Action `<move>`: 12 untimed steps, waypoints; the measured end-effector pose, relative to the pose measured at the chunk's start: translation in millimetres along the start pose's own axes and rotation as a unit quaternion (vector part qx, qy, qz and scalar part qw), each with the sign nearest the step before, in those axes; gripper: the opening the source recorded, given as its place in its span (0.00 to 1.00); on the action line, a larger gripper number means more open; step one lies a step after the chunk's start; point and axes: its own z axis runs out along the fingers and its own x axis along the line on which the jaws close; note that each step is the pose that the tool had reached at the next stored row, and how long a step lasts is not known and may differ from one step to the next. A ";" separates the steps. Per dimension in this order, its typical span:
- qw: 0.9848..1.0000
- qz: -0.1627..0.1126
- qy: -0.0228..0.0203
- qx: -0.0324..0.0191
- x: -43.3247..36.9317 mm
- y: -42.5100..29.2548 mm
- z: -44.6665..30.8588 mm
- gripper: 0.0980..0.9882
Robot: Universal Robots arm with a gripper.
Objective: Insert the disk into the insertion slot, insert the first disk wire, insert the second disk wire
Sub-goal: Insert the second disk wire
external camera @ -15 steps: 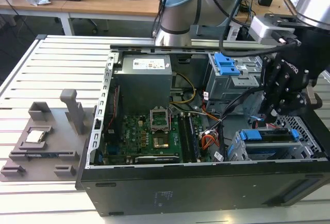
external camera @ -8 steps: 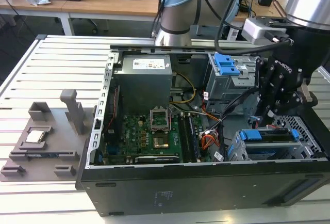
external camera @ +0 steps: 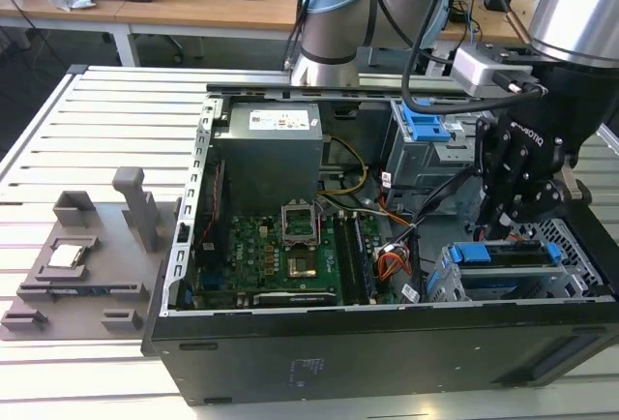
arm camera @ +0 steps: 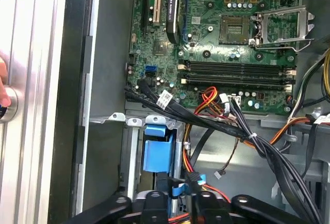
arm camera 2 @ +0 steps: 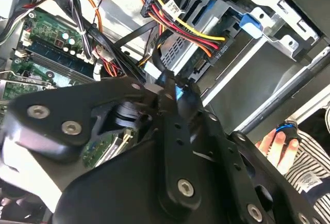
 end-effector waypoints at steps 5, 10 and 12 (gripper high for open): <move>1.000 0.000 0.000 0.000 0.0 0.0 0.0 0.06; 1.000 0.000 0.000 0.000 1.3 -0.2 0.4 0.06; 1.000 0.000 -0.002 -0.001 4.4 -3.3 0.6 0.06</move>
